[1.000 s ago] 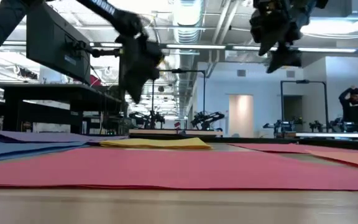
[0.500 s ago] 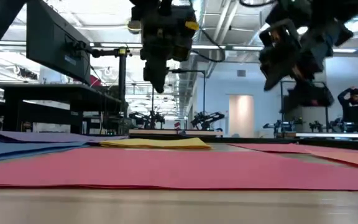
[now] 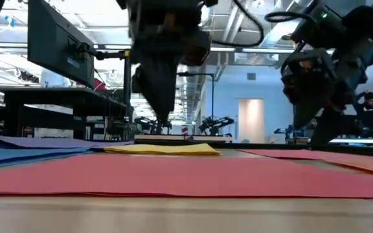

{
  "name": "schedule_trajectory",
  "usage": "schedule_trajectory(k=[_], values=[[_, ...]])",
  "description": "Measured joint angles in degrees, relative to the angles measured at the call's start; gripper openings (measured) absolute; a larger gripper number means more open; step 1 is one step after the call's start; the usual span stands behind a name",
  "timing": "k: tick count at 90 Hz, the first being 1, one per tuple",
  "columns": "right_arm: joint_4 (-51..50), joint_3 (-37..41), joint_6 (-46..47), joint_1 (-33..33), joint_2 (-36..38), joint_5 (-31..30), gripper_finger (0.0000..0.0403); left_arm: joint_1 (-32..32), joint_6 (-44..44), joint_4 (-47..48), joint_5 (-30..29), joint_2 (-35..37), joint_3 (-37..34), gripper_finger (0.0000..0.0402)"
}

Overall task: Organize paper
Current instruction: Stack the red paper on top of the red paper

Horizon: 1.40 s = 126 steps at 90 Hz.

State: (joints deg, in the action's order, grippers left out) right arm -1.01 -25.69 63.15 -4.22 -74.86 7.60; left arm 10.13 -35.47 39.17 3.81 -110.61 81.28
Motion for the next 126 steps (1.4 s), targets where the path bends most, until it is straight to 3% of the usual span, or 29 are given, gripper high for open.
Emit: schedule_trajectory(k=[18, 36, 70, 104, 126], values=[[8.11, -0.25, 3.40, -0.63, -8.44, 0.28, 0.0240, 0.38, -8.24, -11.34, -0.17, 0.00, -7.29, 0.0125], [10.64, -1.58, 2.54, -1.05, -12.27, 0.24, 0.0240, -0.38, -7.11, -19.92, -1.81, -1.13, -10.79, 0.0125], [14.22, -2.14, 2.17, -1.34, -12.73, -0.35, 0.0240, -1.76, -3.30, -22.66, -2.14, -1.09, -12.20, 0.0125], [24.74, -2.10, -2.25, -4.82, -12.88, -0.28, 0.0240, -3.10, -1.07, -24.06, -2.29, -1.11, -12.25, 0.0125], [20.86, -2.16, -5.93, -5.61, -12.73, 13.28, 0.0240, -3.17, 1.14, -24.10, -2.22, -1.14, -12.25, 0.0125]])
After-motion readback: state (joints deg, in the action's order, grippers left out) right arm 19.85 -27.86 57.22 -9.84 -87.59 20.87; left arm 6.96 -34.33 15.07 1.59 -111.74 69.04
